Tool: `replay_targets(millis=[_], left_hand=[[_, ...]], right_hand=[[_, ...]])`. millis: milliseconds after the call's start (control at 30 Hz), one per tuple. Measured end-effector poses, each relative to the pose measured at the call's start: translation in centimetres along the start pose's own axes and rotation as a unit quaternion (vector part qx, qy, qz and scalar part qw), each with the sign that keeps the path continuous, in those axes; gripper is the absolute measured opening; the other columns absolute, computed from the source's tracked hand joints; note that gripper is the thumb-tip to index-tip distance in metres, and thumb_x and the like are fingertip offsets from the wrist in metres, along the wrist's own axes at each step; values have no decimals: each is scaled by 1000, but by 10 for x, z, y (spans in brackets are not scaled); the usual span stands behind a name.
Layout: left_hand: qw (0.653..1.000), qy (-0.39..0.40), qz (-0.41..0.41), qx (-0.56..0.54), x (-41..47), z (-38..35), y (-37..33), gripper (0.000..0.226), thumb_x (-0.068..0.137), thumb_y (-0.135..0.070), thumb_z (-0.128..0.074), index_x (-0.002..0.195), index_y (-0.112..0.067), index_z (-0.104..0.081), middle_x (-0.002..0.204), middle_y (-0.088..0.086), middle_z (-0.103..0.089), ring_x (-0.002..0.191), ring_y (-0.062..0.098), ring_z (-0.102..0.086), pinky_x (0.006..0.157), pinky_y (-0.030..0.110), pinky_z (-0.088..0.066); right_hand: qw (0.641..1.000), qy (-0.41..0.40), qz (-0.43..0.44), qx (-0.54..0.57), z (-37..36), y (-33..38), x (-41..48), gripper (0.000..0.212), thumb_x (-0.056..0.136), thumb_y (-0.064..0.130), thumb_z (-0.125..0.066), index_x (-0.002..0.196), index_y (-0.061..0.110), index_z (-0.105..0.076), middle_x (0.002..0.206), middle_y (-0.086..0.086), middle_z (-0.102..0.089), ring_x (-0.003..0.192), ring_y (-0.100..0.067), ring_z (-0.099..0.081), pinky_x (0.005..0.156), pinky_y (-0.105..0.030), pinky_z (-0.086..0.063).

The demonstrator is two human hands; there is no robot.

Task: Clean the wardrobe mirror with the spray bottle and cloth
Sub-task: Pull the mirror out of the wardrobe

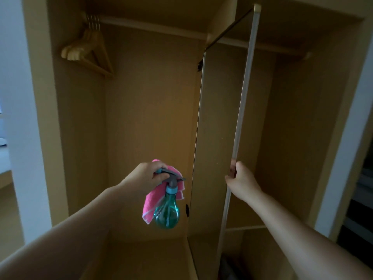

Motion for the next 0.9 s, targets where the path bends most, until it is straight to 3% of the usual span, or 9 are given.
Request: replay_targets(millis=[233, 433, 567, 733, 900], left_hand=[[1000, 10, -7, 10, -8, -8, -15, 17, 95, -26, -57, 111, -25, -64, 96, -11, -65, 86, 8, -62, 71, 21, -54], [1000, -3, 0, 14, 8, -19, -29, 16, 94, -26, -58, 109, -26, -63, 93, -15, -63, 83, 3, -61, 60, 9, -48], [1000, -6, 12, 19, 14, -32, -39, 10, 93, -27, -59, 103, -31, -60, 91, -14, -63, 82, 5, -62, 61, 11, -49], [1000, 13, 26, 5, 16, -42, -49, 15, 94, -25, -58, 108, -29, -62, 98, -10, -64, 90, 6, -62, 77, 20, -55], [1000, 10, 27, 12, 15, -47, -61, 20, 95, -25, -56, 113, -24, -64, 105, -8, -66, 97, 9, -63, 85, 23, -56]], right_hand=[[1000, 3, -3, -20, 16, -16, 6, 18, 93, 16, -59, 99, 25, -45, 87, 10, -51, 73, -2, -51, 52, -11, -37], [1000, -7, -8, -25, 40, -46, 25, 13, 92, 16, -60, 100, 19, -50, 90, 3, -56, 79, -9, -58, 54, -17, -42], [999, -26, -13, -13, 54, -68, 42, 20, 90, 10, -62, 106, 15, -51, 96, -3, -58, 78, -11, -56, 54, -20, -41], [995, -97, -23, -1, 64, -88, 58, 39, 94, 8, -56, 132, 5, -46, 128, -18, -55, 119, -35, -54, 82, -36, -47], [994, -108, 15, 11, 65, -105, 79, 56, 96, 6, -53, 147, 5, -29, 136, -22, -52, 123, -38, -52, 92, -40, -47]])
Point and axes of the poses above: each hand's wrist, its own x-axis towards the middle knuckle, its own z-axis out of the back of the hand, y = z × x, the point moved 7 cm from there along x, towards the middle knuckle
